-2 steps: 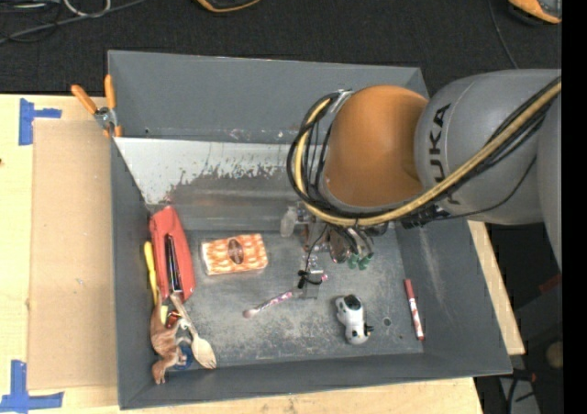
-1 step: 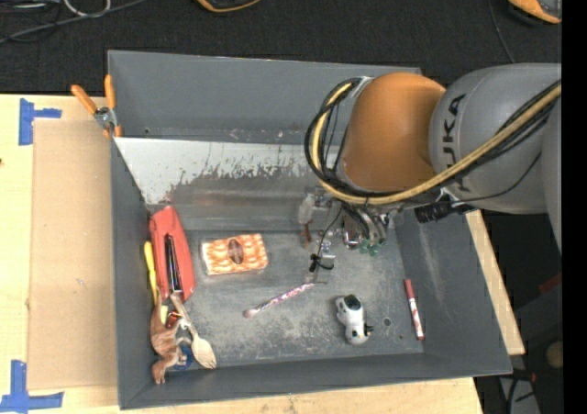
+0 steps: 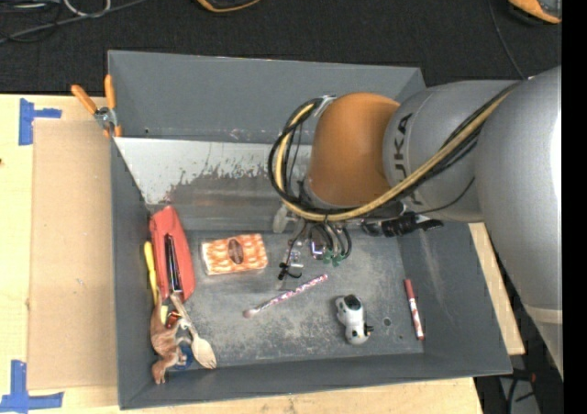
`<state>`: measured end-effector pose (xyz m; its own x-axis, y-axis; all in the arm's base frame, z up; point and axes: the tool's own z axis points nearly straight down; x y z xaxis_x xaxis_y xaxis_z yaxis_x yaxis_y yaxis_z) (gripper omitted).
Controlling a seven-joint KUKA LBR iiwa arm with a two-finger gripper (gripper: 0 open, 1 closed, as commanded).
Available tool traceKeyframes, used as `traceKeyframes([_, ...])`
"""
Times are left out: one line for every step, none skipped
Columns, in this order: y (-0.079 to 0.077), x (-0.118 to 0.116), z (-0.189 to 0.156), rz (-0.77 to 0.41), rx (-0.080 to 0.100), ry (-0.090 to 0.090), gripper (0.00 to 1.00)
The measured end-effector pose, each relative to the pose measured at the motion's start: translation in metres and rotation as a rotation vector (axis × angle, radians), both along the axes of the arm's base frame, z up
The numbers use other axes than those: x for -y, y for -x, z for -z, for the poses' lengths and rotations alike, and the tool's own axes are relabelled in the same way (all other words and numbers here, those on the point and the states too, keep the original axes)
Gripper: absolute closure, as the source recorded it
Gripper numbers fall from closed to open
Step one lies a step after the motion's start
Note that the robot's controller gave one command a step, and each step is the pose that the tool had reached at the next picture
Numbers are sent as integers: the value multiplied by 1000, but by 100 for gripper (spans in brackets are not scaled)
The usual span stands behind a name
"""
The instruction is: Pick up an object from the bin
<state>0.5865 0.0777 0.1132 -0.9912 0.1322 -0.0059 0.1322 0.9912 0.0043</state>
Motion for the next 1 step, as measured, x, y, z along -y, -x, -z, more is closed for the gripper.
traceKeyframes([36,-32,38,66,2,3,0])
